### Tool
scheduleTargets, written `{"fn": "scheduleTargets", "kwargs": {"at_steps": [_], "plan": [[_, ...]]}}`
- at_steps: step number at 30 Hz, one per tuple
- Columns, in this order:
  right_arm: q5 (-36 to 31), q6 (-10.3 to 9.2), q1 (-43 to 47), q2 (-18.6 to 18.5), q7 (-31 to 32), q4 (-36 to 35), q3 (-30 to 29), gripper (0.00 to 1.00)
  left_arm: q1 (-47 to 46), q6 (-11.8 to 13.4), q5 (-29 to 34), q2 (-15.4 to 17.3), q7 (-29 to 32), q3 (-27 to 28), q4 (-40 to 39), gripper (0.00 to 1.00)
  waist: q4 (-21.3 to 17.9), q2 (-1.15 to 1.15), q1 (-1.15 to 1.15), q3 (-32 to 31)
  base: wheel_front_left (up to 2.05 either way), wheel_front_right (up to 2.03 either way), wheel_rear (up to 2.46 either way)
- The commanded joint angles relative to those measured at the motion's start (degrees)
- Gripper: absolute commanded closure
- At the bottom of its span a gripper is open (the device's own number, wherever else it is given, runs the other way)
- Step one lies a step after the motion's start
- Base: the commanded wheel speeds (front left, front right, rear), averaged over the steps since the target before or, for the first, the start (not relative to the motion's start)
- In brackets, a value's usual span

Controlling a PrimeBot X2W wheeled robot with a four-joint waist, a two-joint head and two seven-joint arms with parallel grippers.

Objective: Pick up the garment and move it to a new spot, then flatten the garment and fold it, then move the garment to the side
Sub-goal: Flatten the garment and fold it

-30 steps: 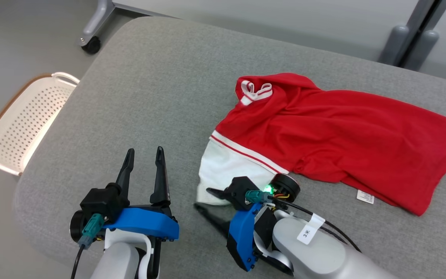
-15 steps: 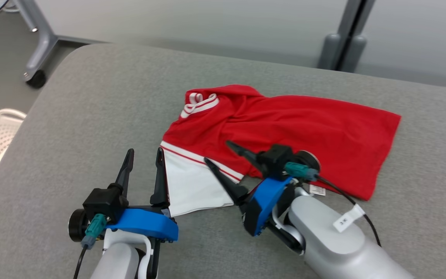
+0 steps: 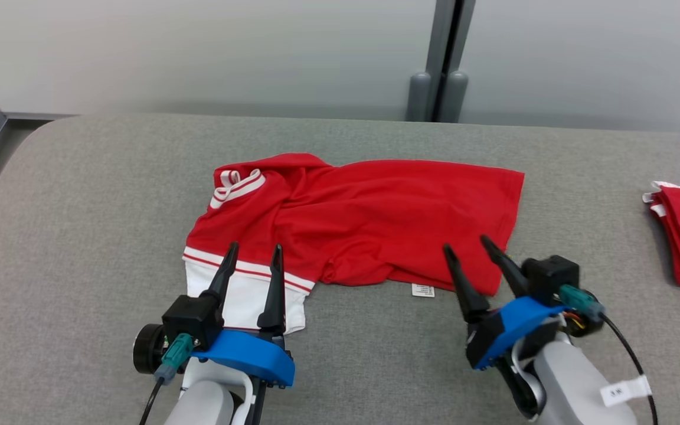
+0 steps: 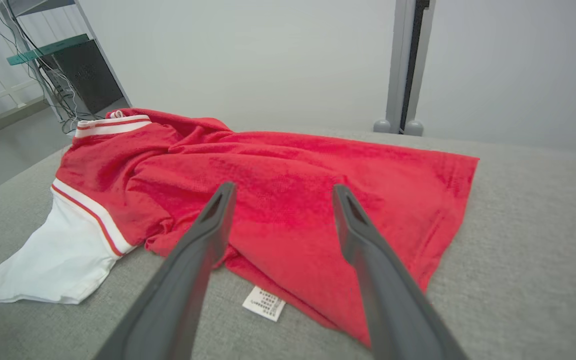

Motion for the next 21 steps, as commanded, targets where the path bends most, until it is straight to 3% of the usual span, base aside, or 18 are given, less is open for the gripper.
{"fn": "scheduleTargets", "kwargs": {"at_steps": [1, 9, 14, 21], "plan": [[-0.76, 0.01, 1.64, -0.02, -0.2, -0.85, -1.34, 0.0, 0.68, 0.13, -0.13, -0.06, -0.05, -0.19, 0.32, 0.0, -0.59, 0.0, 0.0, -0.41, 0.0, 0.0, 0.0], [-3.32, 0.01, 5.7, 0.01, 2.49, -4.12, -10.28, 0.0, 0.73, 0.54, -0.98, 0.02, -0.2, 0.16, 1.48, 0.0, -0.56, 0.0, 0.0, -0.64, 0.0, 0.0, 0.0], [-7.57, 0.01, 3.02, -0.39, 9.62, -2.68, -16.02, 0.0, 0.44, 0.69, -1.21, -0.02, -0.28, 0.12, 1.38, 0.0, 1.46, 0.0, 0.0, 0.36, 0.0, 0.0, 0.0], [-10.34, 0.01, -0.69, -3.11, 17.04, 0.98, -19.26, 0.0, -0.49, 0.94, -2.0, -0.17, -0.35, 0.01, 1.49, 0.0, 5.41, 0.0, 0.0, 3.09, 0.0, 0.0, 0.0]]}}
